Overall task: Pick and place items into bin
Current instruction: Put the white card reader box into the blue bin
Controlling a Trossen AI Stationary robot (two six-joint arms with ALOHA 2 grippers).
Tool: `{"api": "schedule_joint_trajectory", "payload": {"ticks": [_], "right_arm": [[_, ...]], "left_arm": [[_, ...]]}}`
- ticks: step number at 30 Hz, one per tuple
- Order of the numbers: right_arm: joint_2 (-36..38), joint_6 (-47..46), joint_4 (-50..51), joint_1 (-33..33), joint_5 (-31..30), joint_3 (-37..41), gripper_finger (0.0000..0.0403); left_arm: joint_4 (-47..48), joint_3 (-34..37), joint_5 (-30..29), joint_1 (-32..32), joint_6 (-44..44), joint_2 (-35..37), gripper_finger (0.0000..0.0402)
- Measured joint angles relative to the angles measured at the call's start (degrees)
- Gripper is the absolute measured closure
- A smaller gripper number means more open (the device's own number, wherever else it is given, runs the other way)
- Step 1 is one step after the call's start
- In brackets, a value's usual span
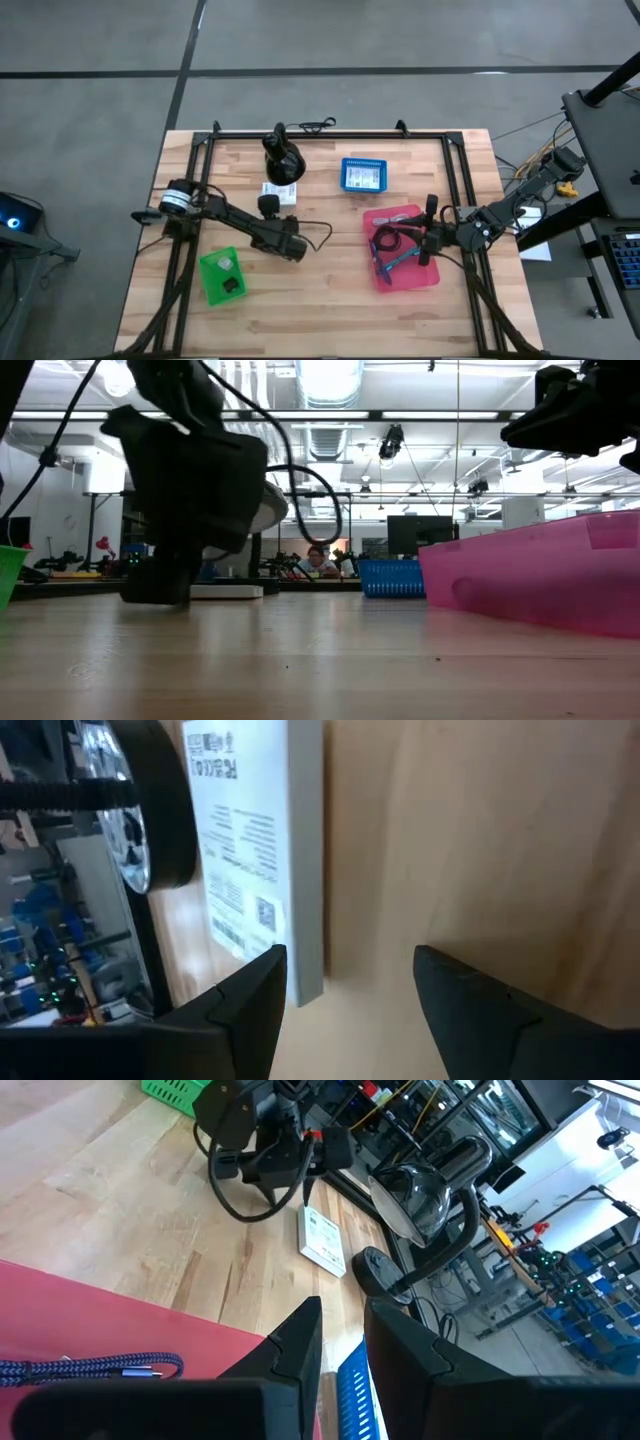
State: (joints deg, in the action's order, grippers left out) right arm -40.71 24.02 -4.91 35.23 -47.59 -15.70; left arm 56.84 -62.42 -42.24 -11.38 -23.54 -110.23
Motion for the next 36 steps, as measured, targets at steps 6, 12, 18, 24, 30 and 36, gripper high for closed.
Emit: {"api": "schedule_joint_trajectory", "payload": {"ticks": [6, 12, 18, 24, 30, 36], "right_arm": [[0.0, 0.0, 0.0, 0.0, 0.0, 0.0, 0.0335], [0.0, 0.0, 0.0, 0.0, 0.0, 0.0, 0.0335], [0.0, -0.9, 0.0, 0.0, 0.0, 0.0, 0.0335], [0.0, -1.1, 0.0, 0.0, 0.0, 0.0, 0.0335], [0.0, -1.1, -0.1, 0.0, 0.0, 0.0, 0.0335], [0.0, -1.1, -0.1, 0.0, 0.0, 0.0, 0.0335]], "left_arm": [[-4.2, 5.8, -1.4, 0.0, 0.1, 2.0, 0.0197], [-9.6, 9.7, -0.4, 0.5, 3.3, 6.1, 0.0197], [-13.8, 13.5, 3.6, 2.1, 4.5, 11.6, 0.0197], [-16.5, 16.1, 4.2, 3.5, 5.1, 14.9, 0.0197], [-17.4, 16.7, 4.1, 6.0, 8.0, 15.6, 0.0197], [-20.8, 16.7, 4.7, 10.5, 10.1, 14.8, 0.0197]]}}
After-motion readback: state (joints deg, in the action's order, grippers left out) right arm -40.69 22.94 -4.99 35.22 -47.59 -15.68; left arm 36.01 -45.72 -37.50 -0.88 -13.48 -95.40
